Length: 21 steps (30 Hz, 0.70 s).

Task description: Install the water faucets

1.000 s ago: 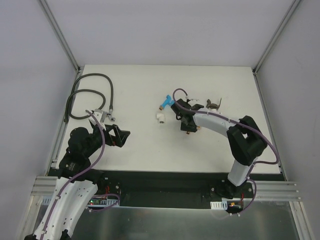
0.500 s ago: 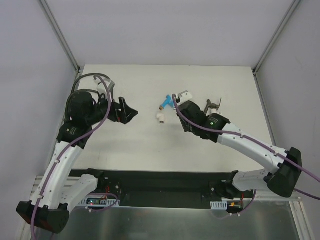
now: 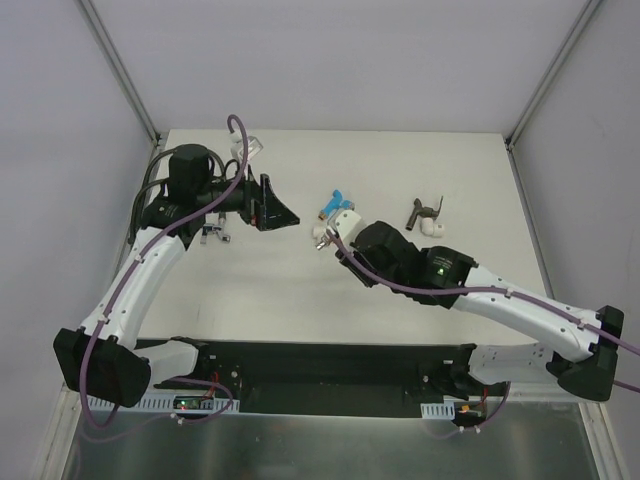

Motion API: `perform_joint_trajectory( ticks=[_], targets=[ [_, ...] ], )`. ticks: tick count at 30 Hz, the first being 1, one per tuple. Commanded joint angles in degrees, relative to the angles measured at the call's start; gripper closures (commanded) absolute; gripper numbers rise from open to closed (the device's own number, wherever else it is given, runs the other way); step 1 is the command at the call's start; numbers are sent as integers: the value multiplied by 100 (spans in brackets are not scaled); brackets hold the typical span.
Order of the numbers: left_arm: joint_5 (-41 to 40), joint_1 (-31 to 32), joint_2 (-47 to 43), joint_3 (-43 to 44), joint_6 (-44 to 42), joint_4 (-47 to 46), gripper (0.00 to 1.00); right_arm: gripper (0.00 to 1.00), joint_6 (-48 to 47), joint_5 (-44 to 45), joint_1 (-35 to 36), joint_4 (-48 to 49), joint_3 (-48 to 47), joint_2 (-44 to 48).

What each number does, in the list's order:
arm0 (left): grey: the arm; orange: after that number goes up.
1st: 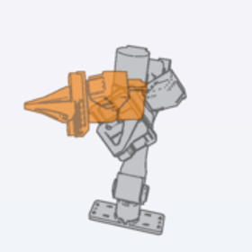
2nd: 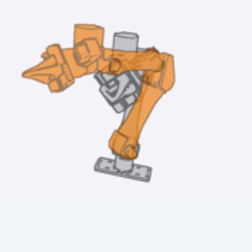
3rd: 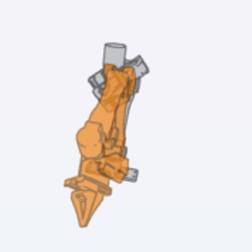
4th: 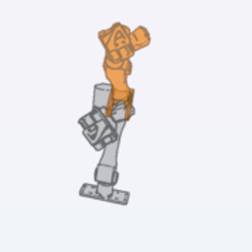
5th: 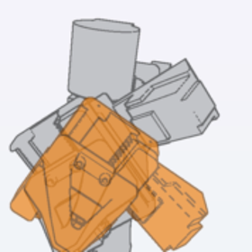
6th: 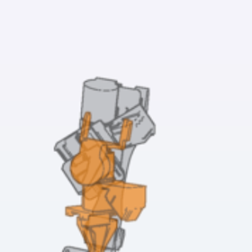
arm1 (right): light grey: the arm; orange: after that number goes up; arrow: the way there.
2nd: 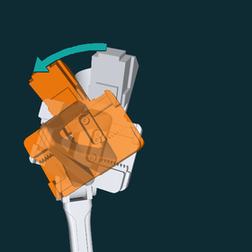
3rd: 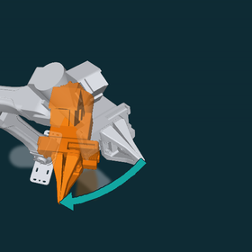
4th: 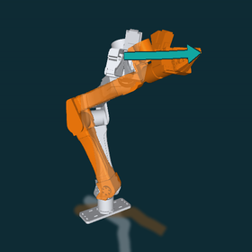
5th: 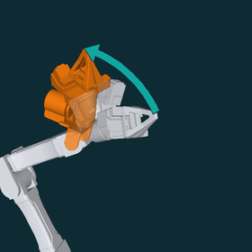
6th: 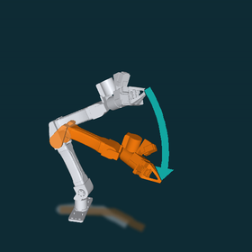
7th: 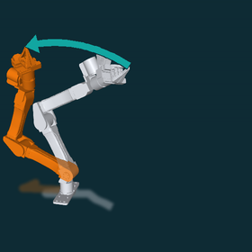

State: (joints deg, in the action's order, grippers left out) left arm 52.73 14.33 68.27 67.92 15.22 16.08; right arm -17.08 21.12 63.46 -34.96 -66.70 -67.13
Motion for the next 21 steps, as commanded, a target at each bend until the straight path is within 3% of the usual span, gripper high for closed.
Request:
perform_joint_trajectory(
  ticks=[1, 13, 21],
  targets=[
    [1002, 44, -191, -375, 235, -499, 1, 98, -506, -284, 184, 261, -405, -107],
    [1520, 184, -139, -640, 464, -737, 1, 98, -937, -443, 395, 823, -792, -652],
    [1582, 492, 151, -657, 569, -755, 7, 98, -1060, -346, 395, 1439, -792, -669]
  ],
)
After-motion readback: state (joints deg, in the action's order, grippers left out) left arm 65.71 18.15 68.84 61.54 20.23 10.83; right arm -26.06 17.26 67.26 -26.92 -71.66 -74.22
